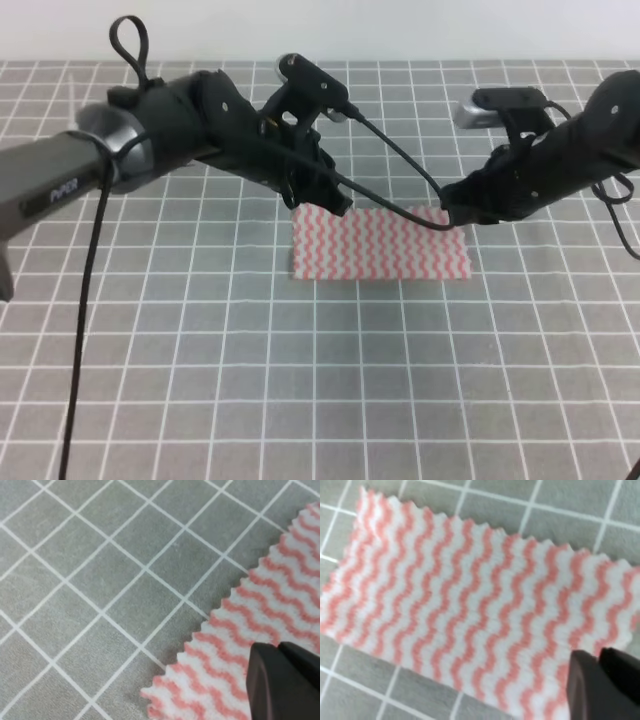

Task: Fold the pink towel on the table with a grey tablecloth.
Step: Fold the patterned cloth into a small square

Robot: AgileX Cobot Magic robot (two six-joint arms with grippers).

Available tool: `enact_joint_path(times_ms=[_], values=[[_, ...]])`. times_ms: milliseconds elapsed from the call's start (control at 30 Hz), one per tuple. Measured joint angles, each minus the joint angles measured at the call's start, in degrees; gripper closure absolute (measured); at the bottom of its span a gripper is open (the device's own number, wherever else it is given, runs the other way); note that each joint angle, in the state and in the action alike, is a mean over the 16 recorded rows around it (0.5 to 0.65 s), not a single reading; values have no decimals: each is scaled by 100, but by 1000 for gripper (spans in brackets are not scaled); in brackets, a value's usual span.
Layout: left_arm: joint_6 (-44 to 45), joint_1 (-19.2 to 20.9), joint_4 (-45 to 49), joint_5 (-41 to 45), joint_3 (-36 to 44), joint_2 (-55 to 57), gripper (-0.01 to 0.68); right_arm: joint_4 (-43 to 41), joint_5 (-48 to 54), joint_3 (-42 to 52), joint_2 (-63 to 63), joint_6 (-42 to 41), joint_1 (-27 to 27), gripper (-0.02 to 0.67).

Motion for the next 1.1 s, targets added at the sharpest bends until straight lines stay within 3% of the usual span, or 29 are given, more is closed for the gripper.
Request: enact_joint_path(times_ms=[367, 1100], values=[[-130, 0, 6, 132, -70, 379, 673, -241, 213, -76, 220, 169, -93, 391], [-169, 0, 55, 119, -76, 590, 673, -371, 102, -81, 505, 464, -93, 391]])
